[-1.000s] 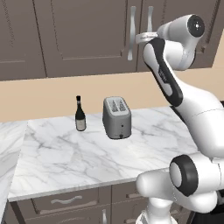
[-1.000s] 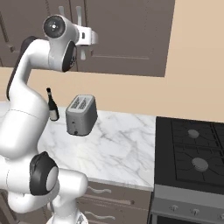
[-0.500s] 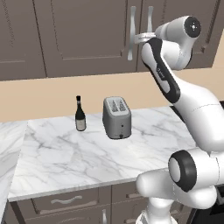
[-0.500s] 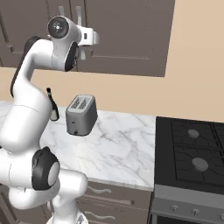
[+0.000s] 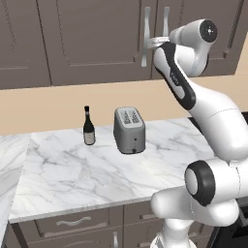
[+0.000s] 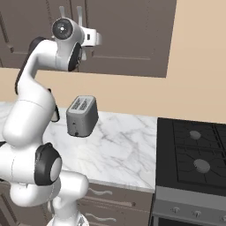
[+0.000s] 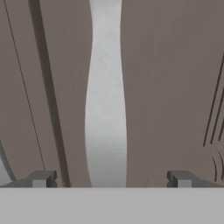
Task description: Pick the bar soap and bar soap from the cabinet and place them on the counter.
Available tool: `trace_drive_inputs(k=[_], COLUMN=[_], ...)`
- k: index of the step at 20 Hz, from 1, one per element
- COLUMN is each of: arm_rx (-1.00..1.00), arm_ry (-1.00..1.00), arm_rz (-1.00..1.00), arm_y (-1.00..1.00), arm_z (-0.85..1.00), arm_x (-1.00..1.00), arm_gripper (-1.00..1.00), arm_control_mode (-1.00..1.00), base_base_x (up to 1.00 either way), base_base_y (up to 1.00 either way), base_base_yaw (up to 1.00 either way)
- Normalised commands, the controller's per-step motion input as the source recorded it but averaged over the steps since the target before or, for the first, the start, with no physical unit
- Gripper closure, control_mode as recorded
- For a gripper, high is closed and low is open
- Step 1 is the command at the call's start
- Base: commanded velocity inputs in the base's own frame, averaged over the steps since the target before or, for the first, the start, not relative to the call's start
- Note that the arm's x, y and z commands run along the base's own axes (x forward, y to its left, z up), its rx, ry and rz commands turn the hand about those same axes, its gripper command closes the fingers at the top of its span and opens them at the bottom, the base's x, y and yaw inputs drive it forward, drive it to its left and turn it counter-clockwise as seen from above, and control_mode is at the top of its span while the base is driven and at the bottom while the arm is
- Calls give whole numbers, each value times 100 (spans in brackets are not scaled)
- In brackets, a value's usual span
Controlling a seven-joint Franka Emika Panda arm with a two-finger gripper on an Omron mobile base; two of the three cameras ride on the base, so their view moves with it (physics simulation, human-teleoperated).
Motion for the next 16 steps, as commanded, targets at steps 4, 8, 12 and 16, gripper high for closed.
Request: trace_drive_inputs(k=[4,8,12,16], arm_rx=[0,0,0,0], arm_ry=[0,0,0,0], arm_rz=[0,0,0,0], arm_y=[-2,-5,-3,0], arm_z=[-7,-7,-6,0], arm_x=[22,24,20,1], arm_gripper=[-100,-100,-100,-100], arm_control_mode=[-100,-100,-100,-100], base_base_x=[0,0,0,0], base_base_y=[0,0,0,0], base_base_yaw=[0,0,0,0])
